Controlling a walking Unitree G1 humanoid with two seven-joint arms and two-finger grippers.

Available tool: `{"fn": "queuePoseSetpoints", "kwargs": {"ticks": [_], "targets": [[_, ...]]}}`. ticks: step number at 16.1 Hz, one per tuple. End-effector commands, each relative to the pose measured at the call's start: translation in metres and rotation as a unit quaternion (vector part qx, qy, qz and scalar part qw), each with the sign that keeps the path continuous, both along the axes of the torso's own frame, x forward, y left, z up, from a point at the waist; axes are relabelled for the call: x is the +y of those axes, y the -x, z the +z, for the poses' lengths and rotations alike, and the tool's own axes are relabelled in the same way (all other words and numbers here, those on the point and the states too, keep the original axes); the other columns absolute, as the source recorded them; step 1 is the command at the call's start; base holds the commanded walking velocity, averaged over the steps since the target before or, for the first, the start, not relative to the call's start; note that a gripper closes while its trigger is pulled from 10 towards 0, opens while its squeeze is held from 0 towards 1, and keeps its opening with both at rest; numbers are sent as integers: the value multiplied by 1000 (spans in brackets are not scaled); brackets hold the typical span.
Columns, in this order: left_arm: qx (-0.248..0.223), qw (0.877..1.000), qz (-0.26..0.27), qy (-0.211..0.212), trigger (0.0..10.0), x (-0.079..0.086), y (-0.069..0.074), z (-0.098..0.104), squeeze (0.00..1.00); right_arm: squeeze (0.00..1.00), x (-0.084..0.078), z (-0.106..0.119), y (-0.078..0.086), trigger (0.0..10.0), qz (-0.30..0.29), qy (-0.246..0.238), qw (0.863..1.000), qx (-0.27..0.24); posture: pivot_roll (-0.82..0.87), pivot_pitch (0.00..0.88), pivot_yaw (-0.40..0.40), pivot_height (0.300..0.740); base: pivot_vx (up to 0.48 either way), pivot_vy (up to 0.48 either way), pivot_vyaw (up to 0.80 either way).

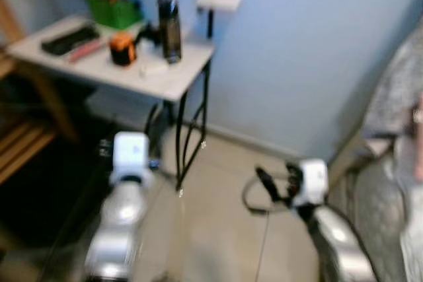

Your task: Clean up the room

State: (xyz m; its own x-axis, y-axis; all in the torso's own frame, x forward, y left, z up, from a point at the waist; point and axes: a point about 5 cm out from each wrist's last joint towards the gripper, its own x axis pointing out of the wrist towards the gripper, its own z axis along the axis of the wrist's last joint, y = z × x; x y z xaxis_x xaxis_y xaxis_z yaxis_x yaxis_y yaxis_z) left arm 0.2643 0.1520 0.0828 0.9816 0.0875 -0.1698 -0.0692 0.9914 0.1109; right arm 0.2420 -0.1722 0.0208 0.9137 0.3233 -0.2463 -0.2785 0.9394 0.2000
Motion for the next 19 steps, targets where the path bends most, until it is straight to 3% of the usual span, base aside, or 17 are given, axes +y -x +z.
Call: {"fn": "queuePoseSetpoints", "kwargs": {"ticks": [1, 3, 6, 8, 11, 12, 13, 14, 15, 17, 19], "targets": [[-16, 1000, 18, 3, 10000, 7, -1, 6, 0, 0, 5, 1, -3, 10000, 18, 2, 1000, 4, 93, 0, -26, 740, 458, 0, 413], [-20, 1000, 20, 2, 10000, 7, -2, 7, 0, 0, 3, 1, -8, 10000, -2, 4, 1000, 11, 96, 0, -28, 740, 458, 0, 222], [-40, 999, 9, 6, 10000, 8, -2, 11, 0, 0, -5, 8, -14, 10000, -32, 14, 999, -25, 107, 0, -33, 740, 472, 0, 385], [-37, 999, 18, -5, 10000, 13, 1, 8, 0, 0, 5, 11, -14, 10000, 0, 19, 999, -40, 115, 0, -31, 740, 480, 0, 513], [-47, 999, 18, -15, 10000, 13, 3, 10, 0, 0, 9, 4, -12, 10000, -8, 1, 1000, -25, 140, 0, -35, 740, 480, 0, 510], [-59, 997, 20, -38, 10000, 19, 5, 14, 0, 0, 4, 3, -11, 10000, -18, 17, 999, -27, 147, 0, -37, 740, 0, 0, 0], [-124, 990, -16, -67, 10000, 32, 19, 31, 0, 0, -12, 19, -12, 10000, -59, 8, 995, -80, 163, 0, -42, 740, 0, 0, 0], [-112, 994, 17, -7, 10000, 42, 26, 31, 0, 0, -20, 34, -9, 10000, -77, 17, 990, -119, 168, 0, -44, 740, 0, 0, 0], [-137, 990, -18, -8, 10000, 29, 26, 41, 0, 0, -27, 44, -4, 10000, -103, 11, 985, -138, 175, 0, -52, 740, 0, 0, 0], [-137, 990, -34, 5, 10000, 16, 28, 38, 0, 0, -22, 39, 0, 10000, -110, 16, 985, -130, 164, 0, -46, 740, 0, 0, 0], [-137, 990, -34, 5, 10000, 16, 28, 38, 0, 0, -22, 39, 0, 10000, -110, 16, 985, -130, 164, 0, -46, 740, 0, 0, 0]]}}
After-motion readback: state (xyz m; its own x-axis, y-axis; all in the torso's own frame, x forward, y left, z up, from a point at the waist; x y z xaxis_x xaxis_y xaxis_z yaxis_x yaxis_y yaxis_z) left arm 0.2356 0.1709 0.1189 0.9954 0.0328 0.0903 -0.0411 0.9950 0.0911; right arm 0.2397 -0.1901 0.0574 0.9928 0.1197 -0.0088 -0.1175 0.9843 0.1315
